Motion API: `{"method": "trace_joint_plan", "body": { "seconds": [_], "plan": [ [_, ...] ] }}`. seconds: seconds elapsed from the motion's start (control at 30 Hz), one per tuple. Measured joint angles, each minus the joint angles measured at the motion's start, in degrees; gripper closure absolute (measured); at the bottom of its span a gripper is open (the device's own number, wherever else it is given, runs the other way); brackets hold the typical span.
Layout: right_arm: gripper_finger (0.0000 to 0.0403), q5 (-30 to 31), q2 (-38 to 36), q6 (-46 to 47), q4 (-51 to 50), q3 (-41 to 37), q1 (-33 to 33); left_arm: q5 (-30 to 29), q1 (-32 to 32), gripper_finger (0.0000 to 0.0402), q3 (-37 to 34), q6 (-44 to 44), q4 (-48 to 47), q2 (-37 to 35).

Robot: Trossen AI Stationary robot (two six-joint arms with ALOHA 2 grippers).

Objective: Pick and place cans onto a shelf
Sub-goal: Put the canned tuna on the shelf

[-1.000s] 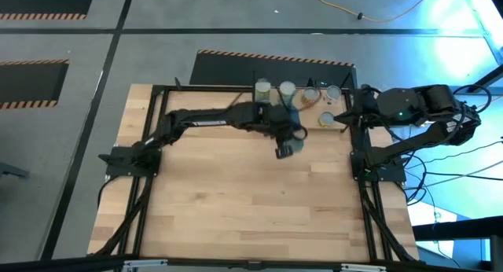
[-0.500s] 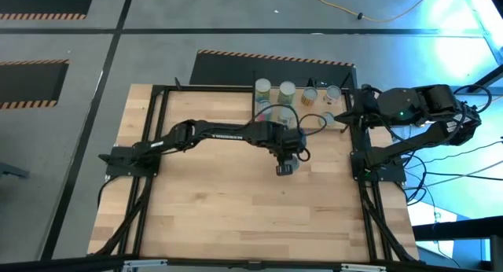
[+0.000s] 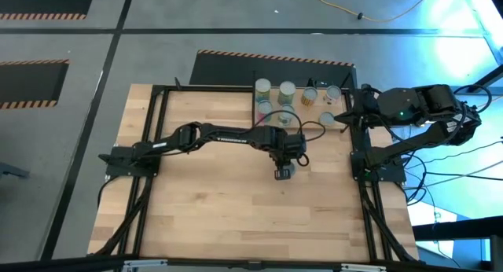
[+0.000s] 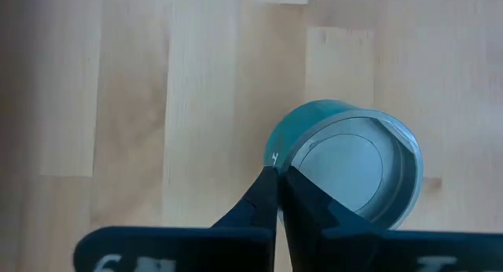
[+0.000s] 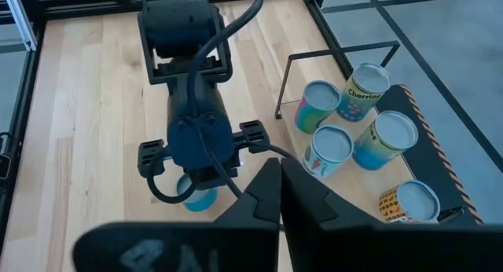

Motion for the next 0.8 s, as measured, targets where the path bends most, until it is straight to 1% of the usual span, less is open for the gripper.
{"method": "trace_joint_plan", "body": {
  "seconds": [0.2, 0.8],
  "plan": [
    [0.0396, 0.0, 0.0, 0.0, 0.02, 0.0, -0.01, 0.89, 0.08, 0.0385, 0.0, 0.02, 0.17, 0.0],
    [0.0396, -0.07, 0.0, -1.41, 0.02, 0.0, -0.01, -0.27, 0.09, 0.0379, 0.0, -1.46, 1.52, 0.11]
  ]
}}
